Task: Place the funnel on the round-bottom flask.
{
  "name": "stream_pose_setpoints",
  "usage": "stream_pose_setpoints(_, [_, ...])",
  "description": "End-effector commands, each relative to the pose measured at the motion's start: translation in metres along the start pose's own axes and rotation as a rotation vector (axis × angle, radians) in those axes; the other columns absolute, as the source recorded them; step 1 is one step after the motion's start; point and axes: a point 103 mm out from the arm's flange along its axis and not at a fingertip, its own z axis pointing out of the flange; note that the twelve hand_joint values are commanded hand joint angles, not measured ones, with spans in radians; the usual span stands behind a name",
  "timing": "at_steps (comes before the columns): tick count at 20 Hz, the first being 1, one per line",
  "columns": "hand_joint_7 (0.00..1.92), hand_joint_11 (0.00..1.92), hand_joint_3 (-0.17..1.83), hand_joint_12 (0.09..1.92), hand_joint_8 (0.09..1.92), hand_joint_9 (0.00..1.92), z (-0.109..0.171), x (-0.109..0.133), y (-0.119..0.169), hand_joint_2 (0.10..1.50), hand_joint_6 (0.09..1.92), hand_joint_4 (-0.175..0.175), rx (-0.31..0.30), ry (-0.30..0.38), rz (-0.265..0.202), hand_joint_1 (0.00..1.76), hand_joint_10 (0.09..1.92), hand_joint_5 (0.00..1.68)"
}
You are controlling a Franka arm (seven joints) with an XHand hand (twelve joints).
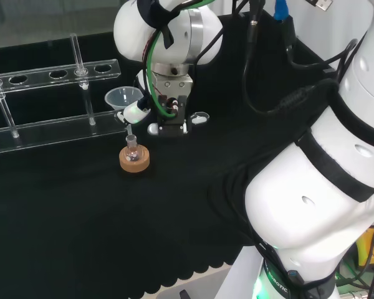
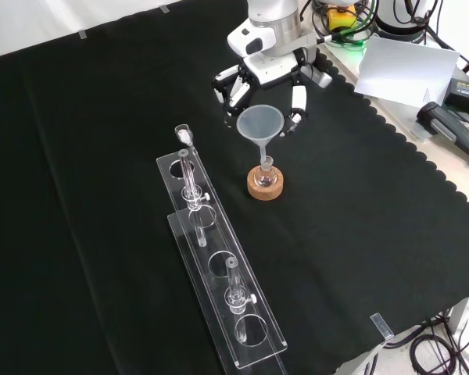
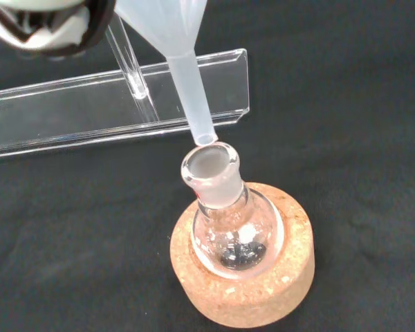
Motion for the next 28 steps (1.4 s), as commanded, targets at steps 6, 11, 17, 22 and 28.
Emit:
stream_pose_setpoints(6, [1.09,0.0,0.91,1.53,0.87,0.88,0.005,-0.008,-0.003,0.57,0.69,-0.066,0.003,0.01,0.017,0.85,0.47,0.72])
stream_pose_setpoints(11, [1.09,0.0,0.91,1.54,0.87,0.89,0.006,-0.009,-0.003,0.57,0.69,-0.067,0.006,0.019,0.02,0.85,0.47,0.72])
stream_pose_setpoints(17, [1.09,0.0,0.91,1.54,0.87,0.89,0.007,-0.01,-0.003,0.57,0.69,-0.067,0.01,0.024,0.024,0.85,0.46,0.72])
stream_pose_setpoints(22, [1.09,0.0,0.91,1.54,0.87,0.89,0.008,-0.009,-0.004,0.57,0.69,-0.068,0.011,0.025,0.021,0.85,0.46,0.72])
stream_pose_setpoints(28, [1.09,0.0,0.91,1.54,0.86,0.89,0.012,-0.007,-0.007,0.57,0.69,-0.069,0.003,0.021,0.01,0.85,0.46,0.72])
